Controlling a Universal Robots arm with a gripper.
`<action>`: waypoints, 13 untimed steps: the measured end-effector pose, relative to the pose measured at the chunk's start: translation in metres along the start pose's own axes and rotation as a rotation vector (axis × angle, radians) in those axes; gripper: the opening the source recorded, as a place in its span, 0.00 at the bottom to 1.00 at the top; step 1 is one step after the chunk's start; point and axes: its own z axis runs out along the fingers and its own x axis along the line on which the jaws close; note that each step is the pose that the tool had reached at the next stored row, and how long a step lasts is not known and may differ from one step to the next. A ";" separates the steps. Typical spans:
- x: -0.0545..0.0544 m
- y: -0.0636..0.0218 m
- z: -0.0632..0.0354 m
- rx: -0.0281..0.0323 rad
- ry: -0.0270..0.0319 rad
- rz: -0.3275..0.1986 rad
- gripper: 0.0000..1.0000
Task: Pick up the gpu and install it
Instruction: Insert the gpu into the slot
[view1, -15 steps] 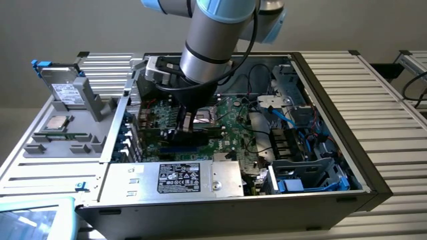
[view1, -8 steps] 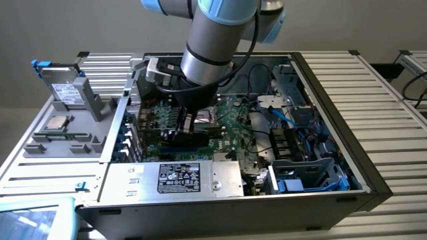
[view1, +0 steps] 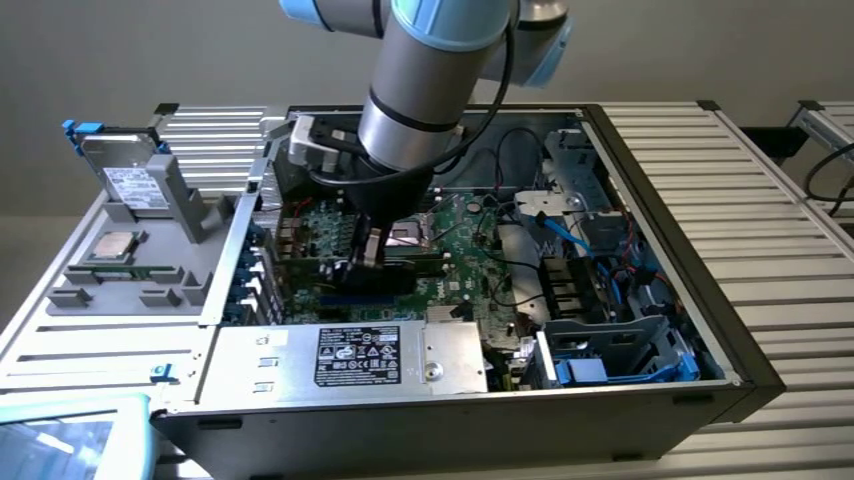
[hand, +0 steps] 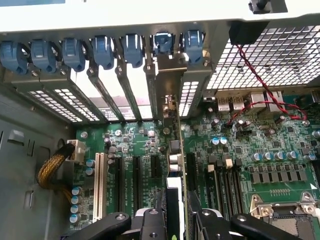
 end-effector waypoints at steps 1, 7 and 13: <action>0.000 0.0001 0.0001 0.0000 0.0015 0.000 0.27; 0.000 0.0001 0.0006 0.0006 0.0103 0.003 0.27; 0.000 0.0000 0.0007 0.0009 0.0106 0.003 0.27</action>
